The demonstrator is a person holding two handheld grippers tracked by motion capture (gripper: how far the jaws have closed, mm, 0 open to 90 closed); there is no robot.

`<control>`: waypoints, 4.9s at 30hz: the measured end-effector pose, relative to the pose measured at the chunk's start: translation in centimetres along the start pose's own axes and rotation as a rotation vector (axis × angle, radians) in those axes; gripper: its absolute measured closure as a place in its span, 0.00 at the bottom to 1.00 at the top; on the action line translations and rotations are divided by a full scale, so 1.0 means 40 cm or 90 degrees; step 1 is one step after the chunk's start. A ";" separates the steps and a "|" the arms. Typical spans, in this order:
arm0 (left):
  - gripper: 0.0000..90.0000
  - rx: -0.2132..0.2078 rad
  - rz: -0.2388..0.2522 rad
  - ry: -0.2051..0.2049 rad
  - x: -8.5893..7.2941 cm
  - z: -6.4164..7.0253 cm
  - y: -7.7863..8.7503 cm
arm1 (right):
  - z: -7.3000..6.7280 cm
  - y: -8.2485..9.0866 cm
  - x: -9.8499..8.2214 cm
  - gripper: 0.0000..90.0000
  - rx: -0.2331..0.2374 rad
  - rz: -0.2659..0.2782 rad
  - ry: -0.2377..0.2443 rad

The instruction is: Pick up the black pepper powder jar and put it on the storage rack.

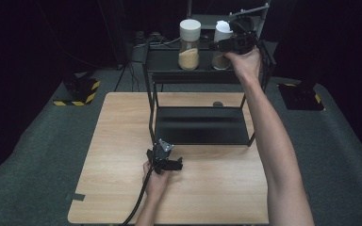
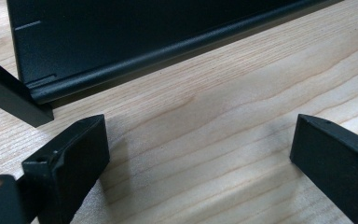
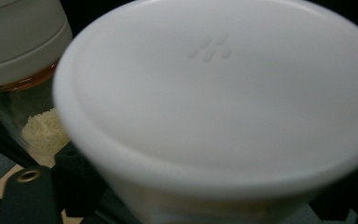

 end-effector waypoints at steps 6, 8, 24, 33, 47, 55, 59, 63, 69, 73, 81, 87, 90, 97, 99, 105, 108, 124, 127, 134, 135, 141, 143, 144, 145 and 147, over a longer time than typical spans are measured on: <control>0.05 0.001 0.000 0.000 0.000 0.000 0.000 | 0.003 0.013 -0.010 0.11 0.005 0.008 0.002; 0.05 0.000 0.000 0.000 0.000 0.000 0.000 | 0.005 0.021 -0.014 0.10 0.009 0.011 0.003; 0.05 0.000 -0.001 0.000 0.000 0.000 0.000 | 0.025 0.084 -0.057 0.08 0.032 0.032 0.007; 0.05 0.000 -0.001 0.000 0.000 0.000 0.000 | 0.041 0.109 -0.094 0.09 0.045 0.049 0.007; 0.05 0.001 0.000 -0.001 0.000 0.001 0.000 | 0.053 0.144 -0.152 0.11 0.060 0.066 0.018; 0.05 0.001 0.000 -0.001 0.000 0.000 0.000 | 0.068 0.157 -0.183 0.11 0.063 0.069 0.015; 0.05 0.001 0.000 -0.001 0.000 0.000 0.000 | 0.074 0.162 -0.195 0.11 0.064 0.068 0.015; 0.05 0.001 0.000 -0.001 0.000 0.000 0.000 | 0.080 0.168 -0.210 0.11 0.065 0.072 0.014; 0.05 0.001 0.000 -0.001 0.000 0.000 0.000 | 0.089 0.176 -0.228 0.11 0.068 0.075 0.011; 0.05 0.001 0.000 -0.001 0.000 0.000 0.000 | 0.091 0.183 -0.239 0.12 0.072 0.077 0.014; 0.05 0.001 0.000 -0.001 0.000 0.000 0.000 | 0.090 0.194 -0.257 0.12 0.078 0.080 0.020; 0.05 0.002 0.000 -0.002 0.000 0.000 0.000 | 0.093 0.200 -0.276 0.12 0.085 0.082 0.022; 0.05 0.001 0.001 -0.002 0.000 0.000 0.000 | 0.095 0.202 -0.286 0.12 0.087 0.081 0.021; 0.05 0.000 0.000 -0.001 0.000 0.000 0.000 | 0.097 0.203 -0.310 0.12 0.093 0.080 0.024; 0.05 0.000 0.000 -0.001 0.000 0.000 0.000 | 0.099 0.203 -0.317 0.12 0.094 0.080 0.024; 0.05 0.000 0.000 -0.001 0.000 0.000 0.000 | 0.101 0.200 -0.335 0.12 0.096 0.075 0.024; 0.05 0.001 0.000 -0.001 0.000 0.000 0.000 | 0.101 0.198 -0.344 0.12 0.097 0.074 0.024; 0.05 0.000 0.000 0.000 0.000 0.000 0.000 | 0.096 0.197 -0.388 0.12 0.101 0.073 0.029; 0.05 0.000 0.000 -0.001 0.000 0.000 0.000 | 0.097 0.195 -0.396 0.12 0.103 0.072 0.028; 0.05 0.000 0.000 -0.001 0.000 0.000 0.000 | 0.098 0.187 -0.419 0.12 0.104 0.070 0.023; 0.05 0.000 0.000 -0.001 0.000 0.000 0.000 | 0.098 0.186 -0.422 0.12 0.104 0.070 0.022; 0.05 0.000 0.000 0.000 0.000 0.000 0.000 | 0.100 0.177 -0.443 0.12 0.108 0.067 0.013; 0.05 0.000 0.000 -0.001 0.000 0.000 0.000 | 0.099 0.175 -0.447 0.12 0.106 0.064 0.014; 0.05 0.000 0.000 0.000 0.000 0.000 0.000 | 0.097 0.175 -0.452 0.13 0.104 0.067 0.015; 0.05 0.000 0.000 -0.001 0.000 0.000 0.000 | 0.096 0.174 -0.456 0.13 0.105 0.068 0.014; 0.05 0.000 0.000 -0.001 0.000 0.000 0.000 | 0.097 0.172 -0.463 0.13 0.106 0.068 0.013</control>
Point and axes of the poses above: each handheld gripper's, and its own axes: y roughly backward along the jaws, x roughly out of its top, z roughly to its right, the point moved 1 cm from there along -y, roughly forward along the jaws, and after that the axes turned 7 degrees about y, right-handed, at the moved point
